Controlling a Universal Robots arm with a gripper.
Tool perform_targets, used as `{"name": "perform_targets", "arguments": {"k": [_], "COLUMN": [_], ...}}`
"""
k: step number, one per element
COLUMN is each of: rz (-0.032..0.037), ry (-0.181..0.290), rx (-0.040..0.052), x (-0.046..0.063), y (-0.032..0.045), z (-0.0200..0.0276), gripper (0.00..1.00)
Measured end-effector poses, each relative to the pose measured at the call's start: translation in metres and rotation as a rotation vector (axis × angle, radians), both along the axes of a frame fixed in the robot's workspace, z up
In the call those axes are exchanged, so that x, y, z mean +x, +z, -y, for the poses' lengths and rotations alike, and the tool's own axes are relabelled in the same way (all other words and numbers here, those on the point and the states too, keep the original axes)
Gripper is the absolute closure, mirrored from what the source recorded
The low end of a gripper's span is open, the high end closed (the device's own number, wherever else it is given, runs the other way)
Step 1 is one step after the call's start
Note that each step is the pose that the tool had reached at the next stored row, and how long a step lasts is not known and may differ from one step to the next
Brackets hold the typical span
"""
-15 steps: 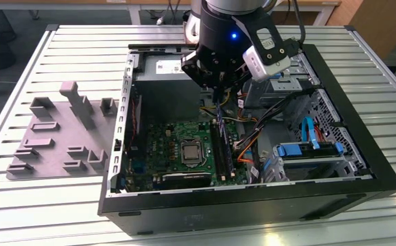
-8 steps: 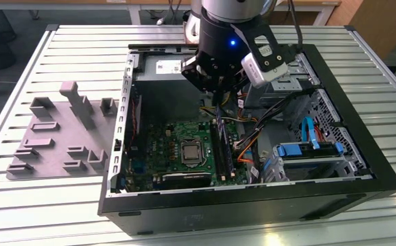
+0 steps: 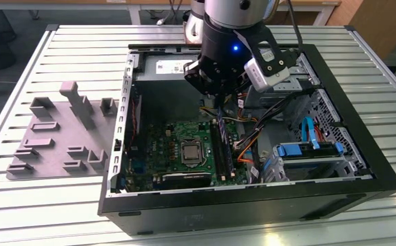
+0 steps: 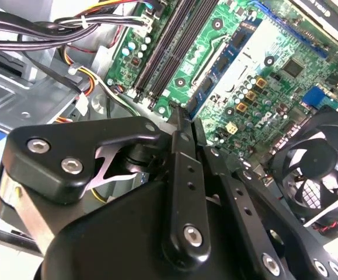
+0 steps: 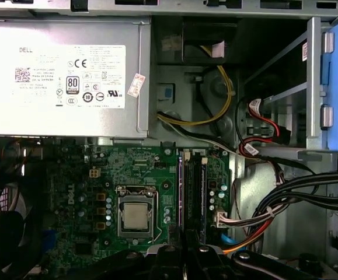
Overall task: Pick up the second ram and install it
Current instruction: 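Insert the second ram into the second slot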
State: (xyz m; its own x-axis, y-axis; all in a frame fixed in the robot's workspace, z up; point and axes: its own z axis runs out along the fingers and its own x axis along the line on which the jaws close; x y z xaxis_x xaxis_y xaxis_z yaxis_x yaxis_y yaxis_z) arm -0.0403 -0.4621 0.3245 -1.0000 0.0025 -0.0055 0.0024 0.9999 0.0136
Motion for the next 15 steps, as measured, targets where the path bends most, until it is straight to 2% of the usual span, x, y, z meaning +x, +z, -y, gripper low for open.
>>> {"name": "perform_targets", "arguments": {"k": [3, 8, 15], "rz": [0.0002, -0.0003, -0.0002], "ry": [0.007, 0.082, 0.082], "rx": [0.0005, -0.0001, 0.0002], "x": [0.0002, 0.0002, 0.0002], "y": [-0.0008, -0.0042, -0.0049], "z": [0.0000, 0.0000, 0.0000], "gripper": [0.86, 0.86, 0.86]}}
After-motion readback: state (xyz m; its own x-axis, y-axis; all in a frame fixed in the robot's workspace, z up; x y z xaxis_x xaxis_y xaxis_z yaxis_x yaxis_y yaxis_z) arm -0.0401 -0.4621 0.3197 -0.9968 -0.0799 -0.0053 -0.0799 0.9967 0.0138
